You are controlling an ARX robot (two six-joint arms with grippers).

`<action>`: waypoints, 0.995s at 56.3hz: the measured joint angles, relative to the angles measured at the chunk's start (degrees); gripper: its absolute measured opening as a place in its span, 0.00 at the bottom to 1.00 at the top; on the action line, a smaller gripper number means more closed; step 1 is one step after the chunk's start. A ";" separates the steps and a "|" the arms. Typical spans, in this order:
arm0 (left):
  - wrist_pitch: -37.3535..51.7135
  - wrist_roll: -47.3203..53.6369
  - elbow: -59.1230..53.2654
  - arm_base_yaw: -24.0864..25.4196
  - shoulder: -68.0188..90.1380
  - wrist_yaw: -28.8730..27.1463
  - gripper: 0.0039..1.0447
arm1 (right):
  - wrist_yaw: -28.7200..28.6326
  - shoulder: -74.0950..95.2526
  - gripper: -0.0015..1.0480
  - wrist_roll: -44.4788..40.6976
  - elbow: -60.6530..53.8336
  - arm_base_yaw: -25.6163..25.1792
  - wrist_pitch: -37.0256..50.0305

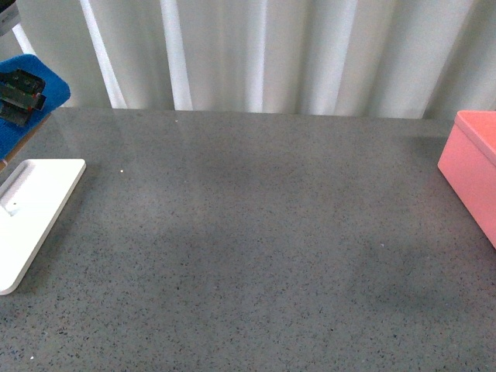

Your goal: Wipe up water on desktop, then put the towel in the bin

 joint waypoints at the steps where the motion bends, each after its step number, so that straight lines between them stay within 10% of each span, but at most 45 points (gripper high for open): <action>1: -0.02 0.00 0.00 0.00 0.00 0.02 0.68 | 0.00 0.00 0.93 0.00 0.00 0.00 0.00; 25: 2.99 0.68 -1.09 -0.39 0.00 -1.31 0.04 | 0.00 0.00 0.93 0.00 0.00 0.00 0.00; 56: -0.20 -5.31 7.48 1.03 -13.53 3.32 0.04 | 0.00 0.00 0.93 0.00 0.00 0.00 0.00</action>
